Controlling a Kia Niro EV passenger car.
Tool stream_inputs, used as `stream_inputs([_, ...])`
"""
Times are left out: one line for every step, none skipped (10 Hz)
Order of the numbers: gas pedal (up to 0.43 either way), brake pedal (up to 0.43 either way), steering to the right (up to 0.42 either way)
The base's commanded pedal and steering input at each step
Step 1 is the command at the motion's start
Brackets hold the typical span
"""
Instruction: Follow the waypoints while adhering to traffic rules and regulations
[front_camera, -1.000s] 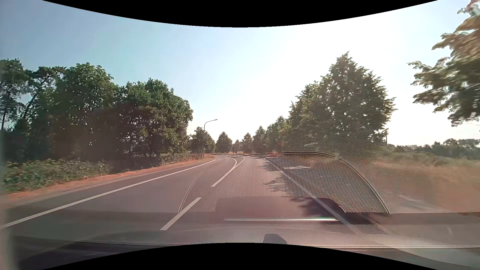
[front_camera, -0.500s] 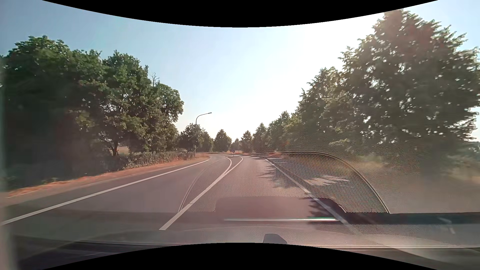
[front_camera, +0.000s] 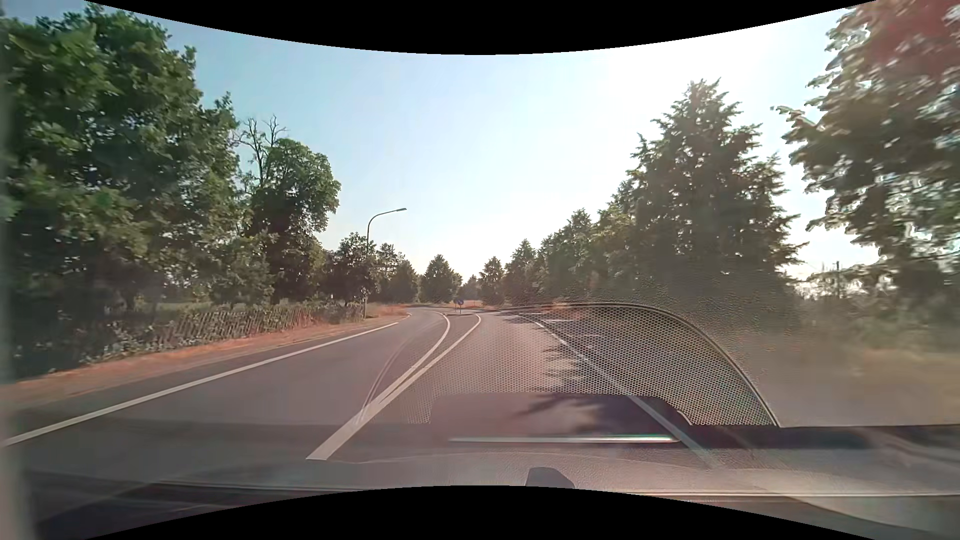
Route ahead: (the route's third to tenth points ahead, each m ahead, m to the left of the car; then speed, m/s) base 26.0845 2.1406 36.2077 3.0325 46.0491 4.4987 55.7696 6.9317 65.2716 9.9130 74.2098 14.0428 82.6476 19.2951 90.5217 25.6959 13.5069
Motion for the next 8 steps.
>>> stream_inputs([0.028, 0.0, -0.002])
stream_inputs([0.028, 0.0, -0.002])
stream_inputs([0.028, 0.0, -0.002])
stream_inputs([0.028, 0.0, -0.002])
stream_inputs([0.028, 0.0, -0.002])
stream_inputs([0.028, 0.0, -0.002])
stream_inputs([0.028, 0.0, -0.002])
stream_inputs([0.028, 0.0, -0.002])
